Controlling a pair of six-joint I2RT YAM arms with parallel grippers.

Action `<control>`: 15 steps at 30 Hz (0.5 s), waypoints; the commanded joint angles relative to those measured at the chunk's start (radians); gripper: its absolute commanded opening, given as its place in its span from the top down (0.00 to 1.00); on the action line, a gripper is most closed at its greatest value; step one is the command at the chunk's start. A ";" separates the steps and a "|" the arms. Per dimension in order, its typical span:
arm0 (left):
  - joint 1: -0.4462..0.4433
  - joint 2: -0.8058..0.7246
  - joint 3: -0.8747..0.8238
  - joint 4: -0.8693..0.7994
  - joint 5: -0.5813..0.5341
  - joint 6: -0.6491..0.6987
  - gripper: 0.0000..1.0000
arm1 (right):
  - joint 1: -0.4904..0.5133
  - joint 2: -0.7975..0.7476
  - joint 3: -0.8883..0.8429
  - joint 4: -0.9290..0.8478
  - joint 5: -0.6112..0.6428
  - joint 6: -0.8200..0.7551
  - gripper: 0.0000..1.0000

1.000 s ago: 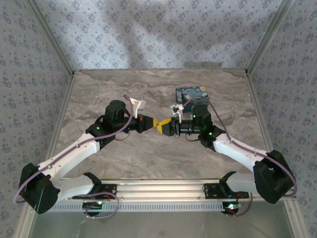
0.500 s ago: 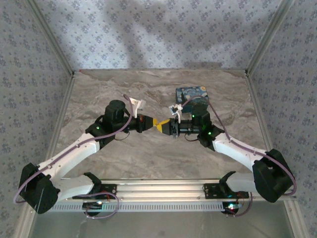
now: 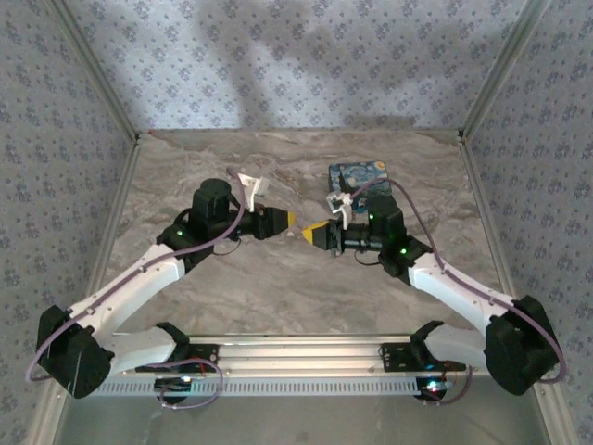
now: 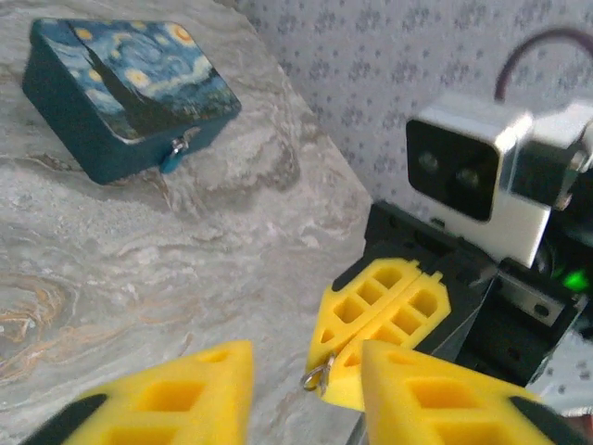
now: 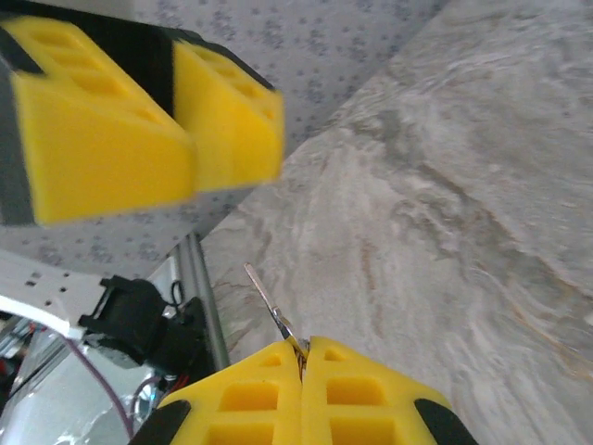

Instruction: Unlock the padlock with the key

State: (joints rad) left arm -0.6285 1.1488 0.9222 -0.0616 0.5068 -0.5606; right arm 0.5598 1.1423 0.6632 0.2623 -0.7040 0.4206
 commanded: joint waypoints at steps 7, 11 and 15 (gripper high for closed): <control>0.002 0.213 0.161 -0.101 -0.241 0.042 0.27 | -0.154 -0.208 -0.040 -0.378 0.315 -0.036 1.00; 0.003 0.382 0.264 -0.108 -0.270 0.027 0.23 | -0.176 -0.300 -0.032 -0.519 0.489 -0.047 1.00; 0.002 0.556 0.404 -0.109 -0.231 0.001 0.20 | -0.185 -0.365 -0.039 -0.582 0.569 -0.035 1.00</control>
State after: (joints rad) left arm -0.6281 1.6413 1.2381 -0.1577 0.2790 -0.5430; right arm 0.3836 0.8112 0.6308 -0.2077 -0.2584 0.3950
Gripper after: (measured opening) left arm 0.795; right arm 0.066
